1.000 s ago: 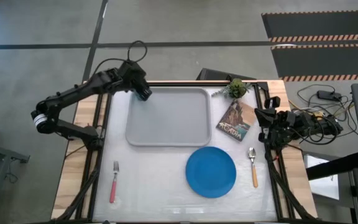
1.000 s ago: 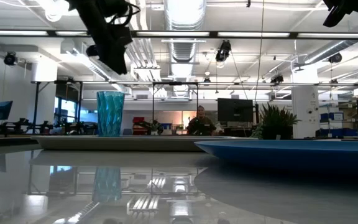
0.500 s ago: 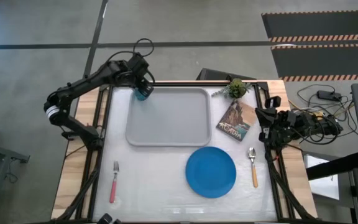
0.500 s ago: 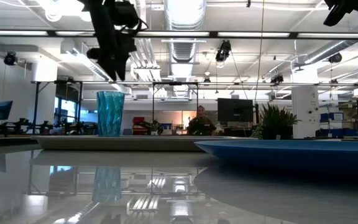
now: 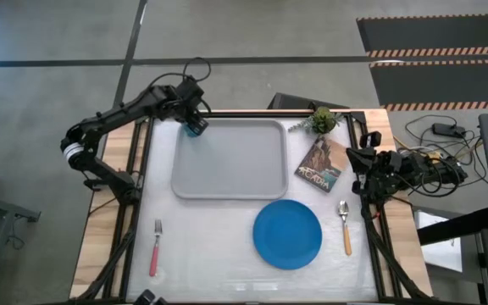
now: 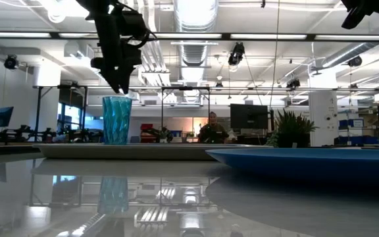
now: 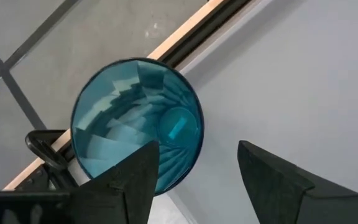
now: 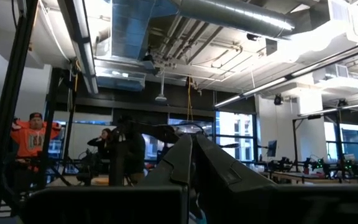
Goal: Pick and place plate/cup/fork/spoon on tray
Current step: Put the blue cup on the top left side of the gray tray
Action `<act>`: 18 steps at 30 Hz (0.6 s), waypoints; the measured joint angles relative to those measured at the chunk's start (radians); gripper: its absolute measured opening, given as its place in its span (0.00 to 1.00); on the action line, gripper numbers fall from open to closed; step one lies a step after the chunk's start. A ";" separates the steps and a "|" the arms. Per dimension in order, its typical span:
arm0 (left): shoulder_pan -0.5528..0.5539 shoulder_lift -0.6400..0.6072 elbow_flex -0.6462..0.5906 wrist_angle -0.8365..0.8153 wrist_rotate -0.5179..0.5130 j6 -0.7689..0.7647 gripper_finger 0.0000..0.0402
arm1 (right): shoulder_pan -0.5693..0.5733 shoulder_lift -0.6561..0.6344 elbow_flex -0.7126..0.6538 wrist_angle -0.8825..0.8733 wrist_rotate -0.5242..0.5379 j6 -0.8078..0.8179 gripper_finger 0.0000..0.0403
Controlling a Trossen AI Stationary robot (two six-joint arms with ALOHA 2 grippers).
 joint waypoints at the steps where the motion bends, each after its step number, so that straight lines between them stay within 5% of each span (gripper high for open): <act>1: 0.000 0.000 -0.011 0.019 0.000 0.000 0.50 | 0.000 0.000 0.000 0.000 0.000 0.000 0.02; 18: 0.000 0.008 -0.106 0.091 0.001 0.015 0.45 | 0.000 0.000 0.000 0.001 0.000 -0.012 0.02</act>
